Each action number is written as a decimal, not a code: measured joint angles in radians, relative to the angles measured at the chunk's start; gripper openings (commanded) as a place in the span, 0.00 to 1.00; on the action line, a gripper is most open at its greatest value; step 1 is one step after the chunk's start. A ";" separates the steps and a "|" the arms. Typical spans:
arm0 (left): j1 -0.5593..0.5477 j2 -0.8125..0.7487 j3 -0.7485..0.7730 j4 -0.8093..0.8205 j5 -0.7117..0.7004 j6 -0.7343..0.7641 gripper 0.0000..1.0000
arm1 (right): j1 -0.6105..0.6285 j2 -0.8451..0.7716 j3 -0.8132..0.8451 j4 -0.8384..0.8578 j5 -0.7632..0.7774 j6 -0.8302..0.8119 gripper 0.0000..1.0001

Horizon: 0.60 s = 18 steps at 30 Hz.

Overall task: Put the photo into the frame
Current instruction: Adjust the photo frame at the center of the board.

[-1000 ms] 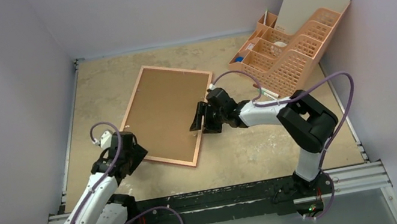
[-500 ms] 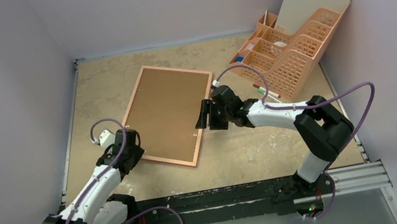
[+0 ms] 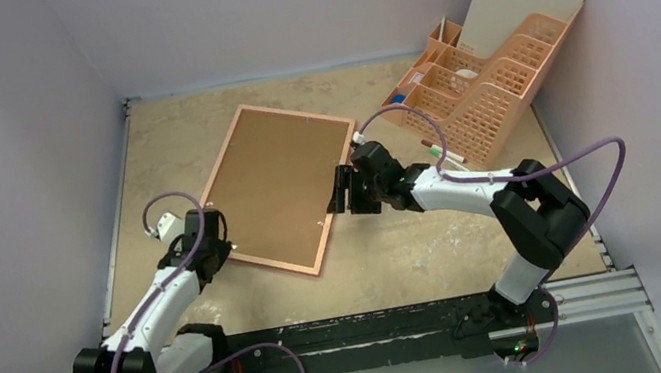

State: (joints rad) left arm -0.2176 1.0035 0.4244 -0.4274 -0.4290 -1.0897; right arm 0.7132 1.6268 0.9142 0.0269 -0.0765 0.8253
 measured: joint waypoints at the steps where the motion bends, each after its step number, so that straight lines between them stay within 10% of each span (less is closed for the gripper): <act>1: 0.015 0.016 0.005 0.018 0.006 0.013 0.12 | 0.000 0.000 0.003 0.000 0.002 -0.003 0.66; 18: 0.262 0.327 0.362 0.015 0.195 0.401 0.00 | -0.004 0.042 0.281 -0.045 0.034 -0.103 0.66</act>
State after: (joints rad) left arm 0.0441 1.3300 0.7860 -0.4122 -0.2337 -0.6891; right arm 0.7090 1.6691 1.1954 -0.0181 -0.0425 0.7219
